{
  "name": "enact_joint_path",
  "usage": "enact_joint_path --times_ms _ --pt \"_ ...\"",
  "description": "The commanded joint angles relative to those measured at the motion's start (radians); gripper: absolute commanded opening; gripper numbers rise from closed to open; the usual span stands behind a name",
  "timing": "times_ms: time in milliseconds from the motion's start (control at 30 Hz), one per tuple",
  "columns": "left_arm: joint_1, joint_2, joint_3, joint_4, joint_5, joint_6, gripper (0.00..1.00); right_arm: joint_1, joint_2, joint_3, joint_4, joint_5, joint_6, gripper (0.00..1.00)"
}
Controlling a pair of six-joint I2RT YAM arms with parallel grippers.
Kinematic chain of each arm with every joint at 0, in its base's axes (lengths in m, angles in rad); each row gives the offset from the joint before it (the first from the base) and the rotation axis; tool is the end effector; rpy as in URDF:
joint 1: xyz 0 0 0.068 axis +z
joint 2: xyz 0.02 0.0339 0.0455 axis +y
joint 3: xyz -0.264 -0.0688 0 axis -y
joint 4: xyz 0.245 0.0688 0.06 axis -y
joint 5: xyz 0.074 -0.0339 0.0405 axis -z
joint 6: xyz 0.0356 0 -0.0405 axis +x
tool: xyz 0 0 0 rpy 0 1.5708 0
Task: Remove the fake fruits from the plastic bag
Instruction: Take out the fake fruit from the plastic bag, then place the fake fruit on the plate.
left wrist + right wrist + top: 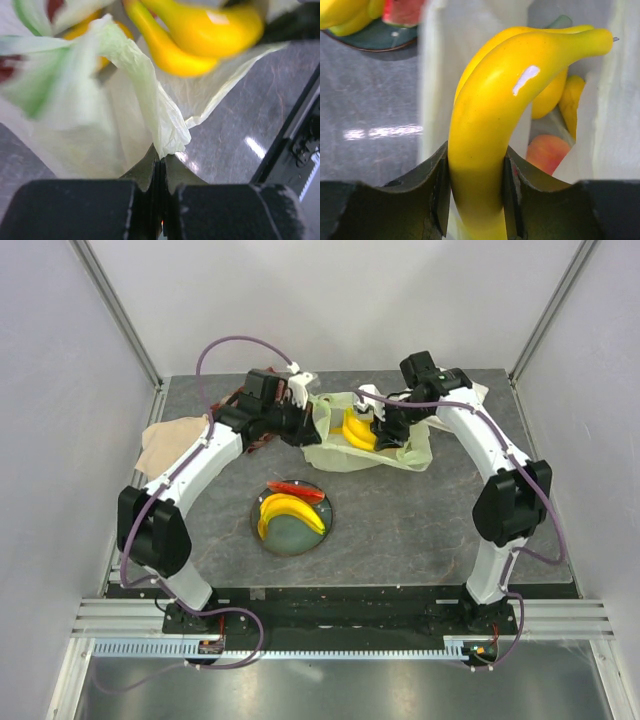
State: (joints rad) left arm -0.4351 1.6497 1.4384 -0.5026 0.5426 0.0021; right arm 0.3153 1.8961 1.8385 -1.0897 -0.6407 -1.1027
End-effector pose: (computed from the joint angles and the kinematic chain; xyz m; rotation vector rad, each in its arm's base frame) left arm 0.3295 -0.1734 0.3155 0.7781 2.1653 -0.8440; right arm 0.3685 0.1426 0.3160 -1.7350 1.7532 0.5509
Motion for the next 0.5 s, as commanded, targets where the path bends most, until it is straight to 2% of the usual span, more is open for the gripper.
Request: enact_joint_path --times_ms 0,167,267,300,467 --pt "0.009 0.041 0.128 0.064 -0.041 -0.05 0.01 0.03 -0.144 -0.004 -0.125 -0.073 0.013 0.19" --pt "0.016 0.084 0.169 0.062 0.008 -0.079 0.02 0.105 -0.304 -0.045 -0.075 -0.083 0.154 0.19" --pt "0.03 0.101 0.194 0.065 0.037 -0.143 0.02 0.217 -0.397 -0.113 -0.017 -0.034 0.219 0.18" --pt "0.036 0.104 0.203 0.065 0.049 -0.152 0.02 0.296 -0.432 -0.154 -0.004 -0.015 0.23 0.18" --pt "0.091 0.107 0.279 0.052 0.1 -0.201 0.02 0.526 -0.473 -0.313 0.141 0.121 0.332 0.16"
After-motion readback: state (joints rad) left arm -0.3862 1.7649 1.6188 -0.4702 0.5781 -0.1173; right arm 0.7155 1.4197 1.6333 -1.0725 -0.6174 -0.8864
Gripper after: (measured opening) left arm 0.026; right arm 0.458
